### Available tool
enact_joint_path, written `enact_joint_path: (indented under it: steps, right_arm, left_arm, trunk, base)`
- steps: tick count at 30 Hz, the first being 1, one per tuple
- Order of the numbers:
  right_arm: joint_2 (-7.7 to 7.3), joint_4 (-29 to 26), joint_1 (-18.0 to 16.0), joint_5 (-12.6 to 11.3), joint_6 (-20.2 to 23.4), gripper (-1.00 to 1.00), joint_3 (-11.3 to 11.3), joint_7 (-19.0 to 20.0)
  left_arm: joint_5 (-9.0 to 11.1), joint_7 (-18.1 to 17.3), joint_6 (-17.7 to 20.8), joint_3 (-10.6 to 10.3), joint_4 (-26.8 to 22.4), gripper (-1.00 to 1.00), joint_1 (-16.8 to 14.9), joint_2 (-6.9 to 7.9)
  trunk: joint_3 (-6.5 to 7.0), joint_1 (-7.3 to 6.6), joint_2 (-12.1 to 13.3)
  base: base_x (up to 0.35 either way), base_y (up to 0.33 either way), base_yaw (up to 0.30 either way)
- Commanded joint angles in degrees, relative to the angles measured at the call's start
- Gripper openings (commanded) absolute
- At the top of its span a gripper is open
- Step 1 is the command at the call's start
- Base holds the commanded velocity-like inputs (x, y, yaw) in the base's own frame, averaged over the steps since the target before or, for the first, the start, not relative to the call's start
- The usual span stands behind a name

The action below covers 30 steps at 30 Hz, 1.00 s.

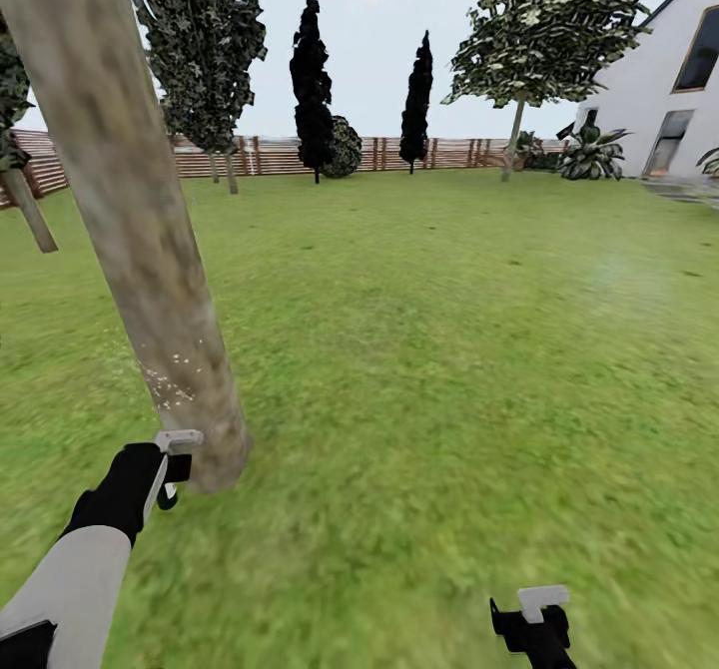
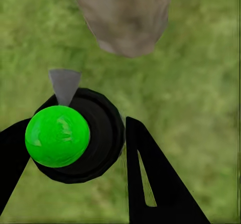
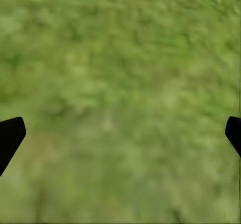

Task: In the garden, pick up the pesticide atomizer on the floor and spray pesticide onto both trees until each tree trunk is fully covered.

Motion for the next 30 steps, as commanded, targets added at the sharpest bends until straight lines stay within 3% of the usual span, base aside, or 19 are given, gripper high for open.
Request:
enact_joint_path:
  steps: [1,13,30]
  right_arm:
    - [-0.01,0.12,-0.05,0.61,-0.22,1.0,-0.3,-0.32]
    - [0.01,0.15,-0.05,0.61,-0.22,1.0,-0.3,-0.32]
    - [0.06,0.15,-0.05,0.61,-0.22,1.0,-0.3,-0.32]
  left_arm:
    - [-0.42,-0.29,0.23,0.16,-0.09,-1.0,-0.05,-0.04]
    - [-0.42,-0.27,0.26,0.16,-0.13,-1.0,-0.05,0.03]
    - [-0.4,-0.22,0.2,0.14,0.0,-1.0,-0.05,-0.1]
  trunk:
    - [-0.05,0.0,-0.02]
    - [-0.05,0.0,-0.02]
    - [-0.05,0.0,-0.02]
  base:
    - [0.095,-0.277,0.05]
    - [0.111,-0.277,0.017]
    - [0.144,-0.266,0.263]
